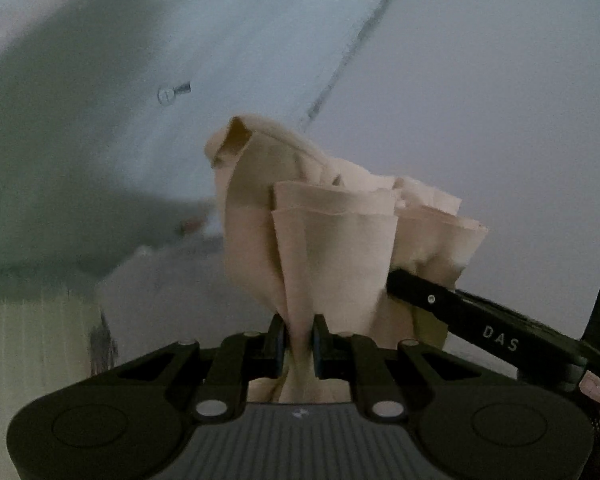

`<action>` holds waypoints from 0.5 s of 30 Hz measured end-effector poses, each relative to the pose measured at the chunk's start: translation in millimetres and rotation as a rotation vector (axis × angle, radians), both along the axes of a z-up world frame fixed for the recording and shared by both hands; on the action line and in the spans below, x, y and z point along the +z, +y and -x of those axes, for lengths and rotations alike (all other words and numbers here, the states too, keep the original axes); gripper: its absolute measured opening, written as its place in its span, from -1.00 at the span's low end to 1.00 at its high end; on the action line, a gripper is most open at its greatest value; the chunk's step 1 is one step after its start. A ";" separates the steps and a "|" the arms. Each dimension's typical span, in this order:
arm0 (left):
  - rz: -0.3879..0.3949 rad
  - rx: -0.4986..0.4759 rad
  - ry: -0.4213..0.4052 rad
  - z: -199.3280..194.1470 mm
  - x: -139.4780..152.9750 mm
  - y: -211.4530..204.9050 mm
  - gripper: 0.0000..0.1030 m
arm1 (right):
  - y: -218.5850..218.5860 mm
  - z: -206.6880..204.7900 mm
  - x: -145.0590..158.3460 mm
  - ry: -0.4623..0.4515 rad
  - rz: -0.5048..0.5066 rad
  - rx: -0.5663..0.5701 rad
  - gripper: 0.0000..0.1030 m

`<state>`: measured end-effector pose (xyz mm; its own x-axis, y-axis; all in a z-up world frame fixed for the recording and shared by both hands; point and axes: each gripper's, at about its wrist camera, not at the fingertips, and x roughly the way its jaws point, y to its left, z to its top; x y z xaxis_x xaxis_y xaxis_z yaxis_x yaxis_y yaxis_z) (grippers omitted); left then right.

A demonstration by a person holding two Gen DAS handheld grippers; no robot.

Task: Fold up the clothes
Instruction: 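Grasp the folded shirt bundle with both grippers and lift it, then carry the bundle onto the grey clothes stack with both grippers, release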

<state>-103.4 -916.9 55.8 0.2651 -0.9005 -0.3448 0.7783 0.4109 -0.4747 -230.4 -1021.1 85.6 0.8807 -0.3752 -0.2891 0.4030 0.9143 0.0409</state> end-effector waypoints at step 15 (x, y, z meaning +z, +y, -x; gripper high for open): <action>-0.306 0.175 0.241 -125.1 -141.9 -87.8 -0.74 | -131.7 -144.7 -121.5 0.231 -0.075 -0.212 0.33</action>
